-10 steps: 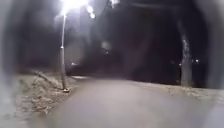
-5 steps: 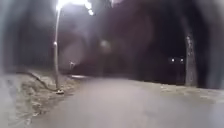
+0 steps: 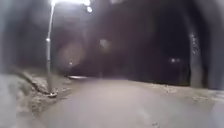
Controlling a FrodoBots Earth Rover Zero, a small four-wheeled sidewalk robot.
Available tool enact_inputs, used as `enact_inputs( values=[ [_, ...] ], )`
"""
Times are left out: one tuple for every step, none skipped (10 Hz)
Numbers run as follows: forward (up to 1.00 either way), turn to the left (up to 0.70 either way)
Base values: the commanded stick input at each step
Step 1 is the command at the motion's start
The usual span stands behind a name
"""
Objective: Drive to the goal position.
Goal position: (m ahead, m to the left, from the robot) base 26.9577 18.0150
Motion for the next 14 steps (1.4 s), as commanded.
enact_inputs(
  values=[
    [0.70,0.00],
    [0.70,0.00],
    [0.70,0.00],
    [0.70,0.00],
    [0.70,0.00],
    [0.70,0.00],
    [0.70,0.00],
    [0.70,0.11],
    [0.70,0.33],
    [0.70,0.35],
    [0.70,0.35],
    [0.70,0.31],
    [0.70,0.00],
    [0.70,0.00]
  ],
)
